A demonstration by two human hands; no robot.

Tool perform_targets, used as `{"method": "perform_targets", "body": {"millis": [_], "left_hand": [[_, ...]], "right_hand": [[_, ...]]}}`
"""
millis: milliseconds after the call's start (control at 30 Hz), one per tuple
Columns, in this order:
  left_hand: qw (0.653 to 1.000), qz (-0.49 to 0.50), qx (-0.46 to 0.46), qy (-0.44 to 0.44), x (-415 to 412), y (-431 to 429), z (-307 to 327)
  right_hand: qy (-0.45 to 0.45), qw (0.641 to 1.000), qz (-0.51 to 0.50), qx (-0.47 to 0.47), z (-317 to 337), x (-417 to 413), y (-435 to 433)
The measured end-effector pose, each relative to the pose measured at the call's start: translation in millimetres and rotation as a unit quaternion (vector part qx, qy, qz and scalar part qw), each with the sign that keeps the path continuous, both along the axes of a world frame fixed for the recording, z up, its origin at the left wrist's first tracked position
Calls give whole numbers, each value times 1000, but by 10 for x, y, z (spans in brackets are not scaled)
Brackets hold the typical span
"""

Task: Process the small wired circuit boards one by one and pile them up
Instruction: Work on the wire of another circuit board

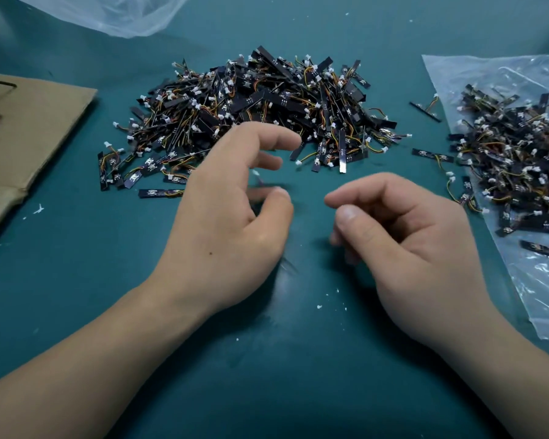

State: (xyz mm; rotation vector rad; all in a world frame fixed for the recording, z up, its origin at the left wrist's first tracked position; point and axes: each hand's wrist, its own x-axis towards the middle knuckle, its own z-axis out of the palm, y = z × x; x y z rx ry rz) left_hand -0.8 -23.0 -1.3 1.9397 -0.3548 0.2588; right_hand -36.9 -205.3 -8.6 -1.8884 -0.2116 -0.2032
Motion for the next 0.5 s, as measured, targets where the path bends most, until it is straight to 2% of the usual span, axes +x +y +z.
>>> {"method": "perform_targets", "body": {"millis": [67, 167, 300, 500], "left_hand": [[999, 4, -26, -19, -1, 0, 3], [996, 48, 62, -49, 28, 31, -28], [987, 6, 158, -12, 33, 34, -77], [992, -36, 120, -2, 25, 22, -68]], "right_hand": [[-5, 1000, -30, -8, 4, 1, -11], [-4, 998, -61, -32, -2, 17, -27], [-7, 990, -59, -126, -8, 23, -7], [20, 953, -21, -302, 3, 59, 30]]}}
